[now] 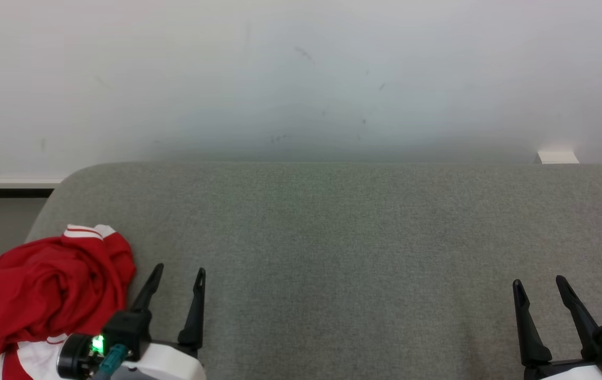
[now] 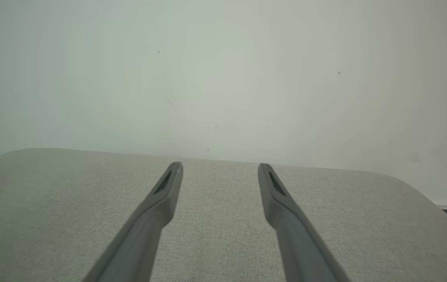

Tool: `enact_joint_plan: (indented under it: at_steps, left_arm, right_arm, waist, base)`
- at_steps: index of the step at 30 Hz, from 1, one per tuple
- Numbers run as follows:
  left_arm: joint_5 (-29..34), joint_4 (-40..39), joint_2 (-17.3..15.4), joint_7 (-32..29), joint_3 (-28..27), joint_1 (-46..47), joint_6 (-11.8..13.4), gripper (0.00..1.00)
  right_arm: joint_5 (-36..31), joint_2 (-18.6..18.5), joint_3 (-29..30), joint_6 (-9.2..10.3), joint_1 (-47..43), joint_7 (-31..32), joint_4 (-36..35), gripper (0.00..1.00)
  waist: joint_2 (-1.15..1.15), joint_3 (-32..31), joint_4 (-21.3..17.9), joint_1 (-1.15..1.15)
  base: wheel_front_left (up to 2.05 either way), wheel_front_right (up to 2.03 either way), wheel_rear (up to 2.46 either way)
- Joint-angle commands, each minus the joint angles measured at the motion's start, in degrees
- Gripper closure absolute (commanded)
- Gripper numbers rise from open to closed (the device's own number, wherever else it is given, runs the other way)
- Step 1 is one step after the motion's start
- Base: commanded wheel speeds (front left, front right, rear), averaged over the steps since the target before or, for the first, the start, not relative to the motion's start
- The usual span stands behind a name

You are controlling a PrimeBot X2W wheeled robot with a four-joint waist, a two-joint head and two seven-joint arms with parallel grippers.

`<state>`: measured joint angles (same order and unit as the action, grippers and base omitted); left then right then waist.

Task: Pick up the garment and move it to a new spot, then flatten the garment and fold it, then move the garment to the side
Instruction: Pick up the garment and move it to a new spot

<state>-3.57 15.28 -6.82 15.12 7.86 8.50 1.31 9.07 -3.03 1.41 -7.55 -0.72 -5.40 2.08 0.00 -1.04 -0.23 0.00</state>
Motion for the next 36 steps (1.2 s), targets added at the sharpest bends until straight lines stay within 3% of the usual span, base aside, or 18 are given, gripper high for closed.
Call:
enact_joint_plan:
  at_steps: [1,12,20,36]
  left_arm:
    - [0.36,0.19,-0.10,0.05,-0.32,-0.33,0.10,0.00]
    - [-0.21,0.91,0.56,0.05,-1.07,-0.30,-0.34,0.00]
    - [-0.73,1.25,1.06,0.05,-2.23,0.91,0.18,0.00]
    - [-1.97,0.64,0.79,0.05,-6.76,-0.89,0.59,0.00]
  right_arm:
    - [-0.02,0.11,0.27,0.12,-0.57,-0.36,-0.07,0.00]
    - [1.74,0.10,0.49,0.12,-0.60,-0.80,0.34,0.00]
    - [1.13,0.10,-0.66,0.12,-0.74,-0.06,-1.15,0.00]
    - [2.56,0.08,-4.42,0.12,0.34,0.90,-3.92,0.00]
  waist:
    - [0.00,0.00,-0.01,0.00]
    - [0.00,-0.07,0.49,0.00]
    - [0.00,0.37,4.85,0.00]
    - [0.00,1.64,23.27,0.00]
  base:
    - [0.00,0.00,0.00]
    - [0.00,0.00,0.00]
    - [0.00,0.00,0.00]
    - [0.00,0.00,0.00]
